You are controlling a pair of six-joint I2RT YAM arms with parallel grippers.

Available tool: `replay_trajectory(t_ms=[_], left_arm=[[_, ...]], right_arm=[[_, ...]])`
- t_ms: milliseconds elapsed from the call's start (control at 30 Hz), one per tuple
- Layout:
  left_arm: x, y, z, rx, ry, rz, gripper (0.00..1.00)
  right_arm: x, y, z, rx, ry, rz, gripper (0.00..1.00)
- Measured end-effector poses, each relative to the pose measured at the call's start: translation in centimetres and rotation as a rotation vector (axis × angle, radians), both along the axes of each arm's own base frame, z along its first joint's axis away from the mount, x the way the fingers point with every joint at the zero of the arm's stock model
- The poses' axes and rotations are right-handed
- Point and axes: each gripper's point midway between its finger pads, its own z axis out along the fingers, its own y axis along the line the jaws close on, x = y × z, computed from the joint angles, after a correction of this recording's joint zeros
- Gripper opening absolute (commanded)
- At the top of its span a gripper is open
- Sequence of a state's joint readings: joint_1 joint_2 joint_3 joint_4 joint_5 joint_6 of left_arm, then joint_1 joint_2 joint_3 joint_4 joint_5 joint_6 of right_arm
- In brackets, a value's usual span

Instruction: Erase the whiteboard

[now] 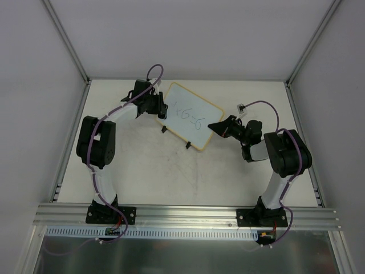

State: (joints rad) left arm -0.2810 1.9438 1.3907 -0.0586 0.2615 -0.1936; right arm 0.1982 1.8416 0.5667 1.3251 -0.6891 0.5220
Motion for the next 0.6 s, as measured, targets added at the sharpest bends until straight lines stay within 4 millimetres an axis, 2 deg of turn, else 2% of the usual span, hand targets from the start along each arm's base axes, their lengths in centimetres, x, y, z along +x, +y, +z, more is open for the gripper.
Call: replay_trajectory(t_ms=[200,600], left_arm=[[-0.3,-0.8,-0.2,0.010,0.000,-0.013,0.00],[-1.7,-5.2,0.2,0.037,-0.021,-0.059,0.00]], right_arm=[[0.0,0.0,0.0,0.001,0.001,0.000,0.00],[0.0,-0.1,0.0,0.007,0.011,-0.004,0.00]])
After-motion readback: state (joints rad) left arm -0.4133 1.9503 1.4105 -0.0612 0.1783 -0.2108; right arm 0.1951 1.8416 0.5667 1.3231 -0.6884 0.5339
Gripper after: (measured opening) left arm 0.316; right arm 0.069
